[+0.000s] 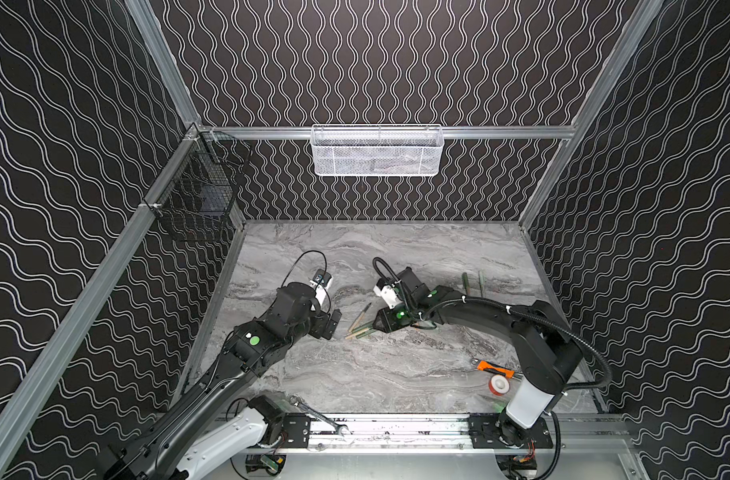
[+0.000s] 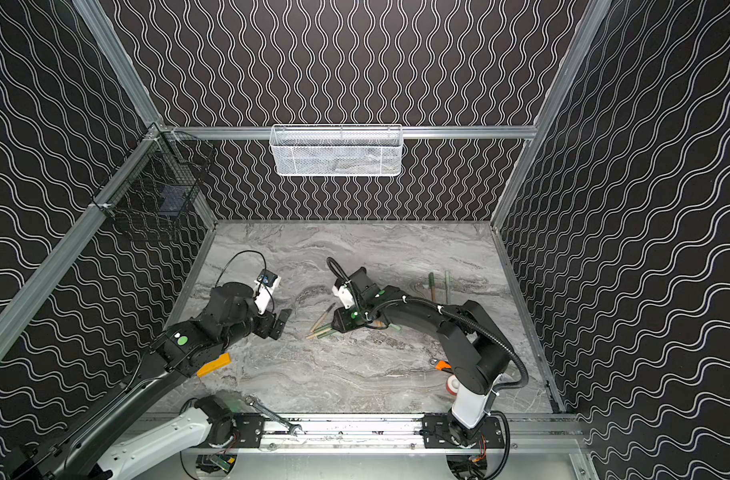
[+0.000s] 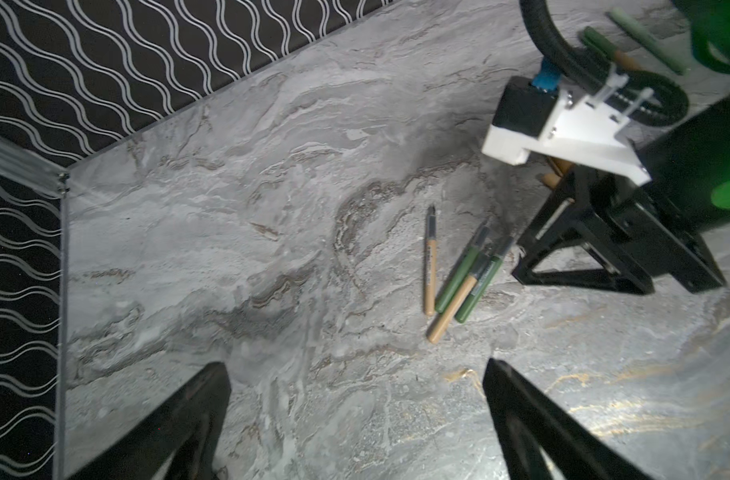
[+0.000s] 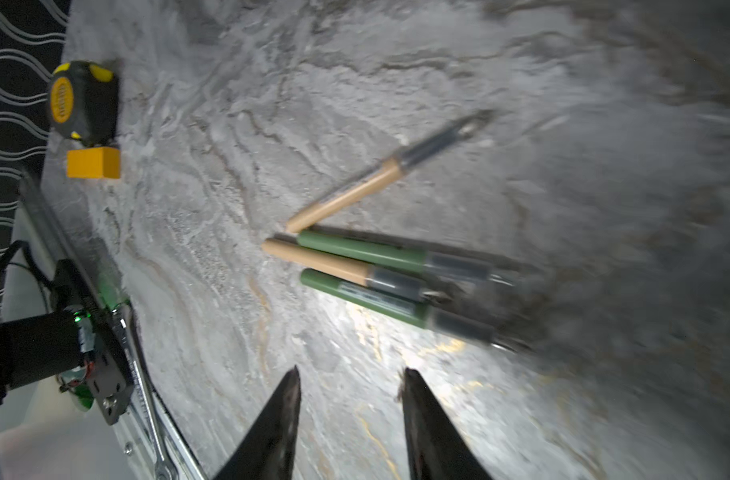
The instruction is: Insert the pens into the pen caps
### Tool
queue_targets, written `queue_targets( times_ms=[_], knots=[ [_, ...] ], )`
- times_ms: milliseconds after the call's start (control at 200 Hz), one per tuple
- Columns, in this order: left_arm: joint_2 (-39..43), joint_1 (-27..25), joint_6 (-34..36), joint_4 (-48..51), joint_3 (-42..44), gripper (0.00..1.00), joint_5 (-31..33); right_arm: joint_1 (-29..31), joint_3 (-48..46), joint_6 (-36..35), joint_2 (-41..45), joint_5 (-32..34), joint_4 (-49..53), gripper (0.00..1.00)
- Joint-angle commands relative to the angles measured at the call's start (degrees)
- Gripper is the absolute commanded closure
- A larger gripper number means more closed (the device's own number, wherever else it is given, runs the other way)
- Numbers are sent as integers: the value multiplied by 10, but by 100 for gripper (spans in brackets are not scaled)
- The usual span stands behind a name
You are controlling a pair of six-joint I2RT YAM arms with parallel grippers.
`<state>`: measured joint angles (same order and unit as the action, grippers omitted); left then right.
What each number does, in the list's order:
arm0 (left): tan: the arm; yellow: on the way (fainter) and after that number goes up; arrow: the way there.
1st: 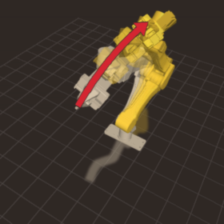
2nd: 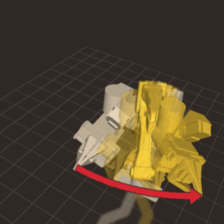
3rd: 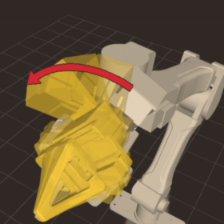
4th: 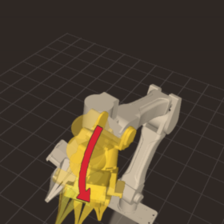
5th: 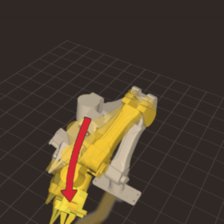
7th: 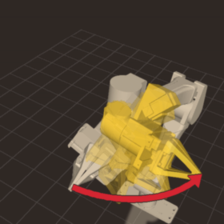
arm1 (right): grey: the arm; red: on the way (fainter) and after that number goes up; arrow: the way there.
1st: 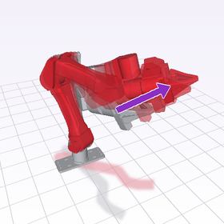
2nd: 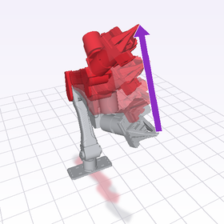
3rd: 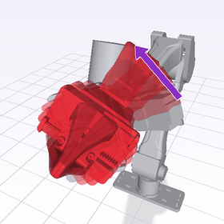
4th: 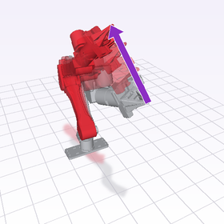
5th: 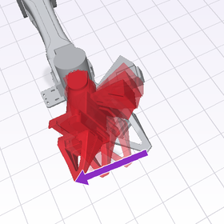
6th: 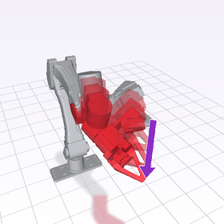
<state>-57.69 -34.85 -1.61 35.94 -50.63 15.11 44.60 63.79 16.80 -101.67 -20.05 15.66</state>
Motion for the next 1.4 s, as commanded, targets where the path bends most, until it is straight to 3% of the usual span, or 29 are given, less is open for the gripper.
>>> queue_targets(
  times_ms=[0,430,1041,1206,1391],
  knots=[
    [10,6,-15,-8,0,1,31,12,14,19,-23,-30,-43,58],
    [22,7,-10,-8,2,1,28,29,67,20,-107,-35,-45,55],
    [17,7,-5,-20,5,1,-23,30,38,15,-77,-28,-37,54],
    [7,7,1,-30,8,1,-84,28,22,17,-16,-14,-43,52],
    [-22,0,9,-46,13,4,-196,2,-10,13,42,27,-8,48]
  ],
)
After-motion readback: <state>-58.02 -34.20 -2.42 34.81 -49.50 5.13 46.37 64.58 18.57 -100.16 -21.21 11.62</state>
